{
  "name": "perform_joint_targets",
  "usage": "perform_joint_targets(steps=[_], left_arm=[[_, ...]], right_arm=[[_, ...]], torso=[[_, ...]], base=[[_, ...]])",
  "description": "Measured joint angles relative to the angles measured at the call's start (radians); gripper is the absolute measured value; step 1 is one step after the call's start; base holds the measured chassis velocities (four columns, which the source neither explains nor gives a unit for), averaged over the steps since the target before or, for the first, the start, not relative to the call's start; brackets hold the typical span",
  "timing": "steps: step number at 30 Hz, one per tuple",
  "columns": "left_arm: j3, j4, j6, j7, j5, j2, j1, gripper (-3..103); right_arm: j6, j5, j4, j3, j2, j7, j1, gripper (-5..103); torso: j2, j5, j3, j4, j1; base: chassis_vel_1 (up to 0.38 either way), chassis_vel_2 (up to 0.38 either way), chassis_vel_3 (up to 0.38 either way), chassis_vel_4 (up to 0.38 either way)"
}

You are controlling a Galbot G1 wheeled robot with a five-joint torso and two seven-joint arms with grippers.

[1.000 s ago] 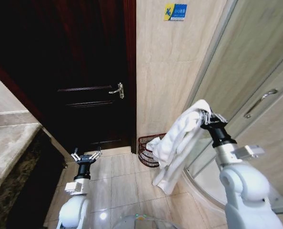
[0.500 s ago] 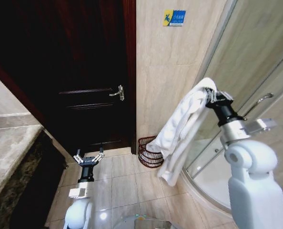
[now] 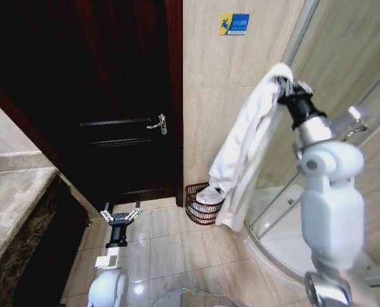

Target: Discard the used towel into the hamper.

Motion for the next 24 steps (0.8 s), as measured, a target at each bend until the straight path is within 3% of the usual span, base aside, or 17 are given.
perform_joint_targets(steps=[7, 16, 24], left_arm=[[-0.006, 0.006, -0.003, -0.003, -0.001, 0.0, 0.0, 100], [-0.018, 0.006, -0.009, -0.005, -0.008, 0.001, 0.005, 100], [-0.023, 0.005, -0.015, -0.006, -0.018, 0.001, 0.007, 100]], right_arm=[[0.016, -0.002, -0.092, -0.05, 0.012, -0.009, 0.131, 2], [0.073, -0.06, -0.37, -0.154, 0.075, -0.018, 0.383, 2], [0.082, -0.079, -0.482, -0.204, 0.122, -0.01, 0.509, 2]], torso=[[-0.002, 0.0, -0.001, -0.0002, -0.001], [-0.005, 0.0001, -0.003, 0.0001, -0.002], [-0.006, 0.0, -0.003, -0.0003, -0.003]], base=[[0.0, 0.0, 0.0, 0.0], [0.0, 0.0, 0.0, 0.0], [0.0, 0.0, 0.0, 0.0]])
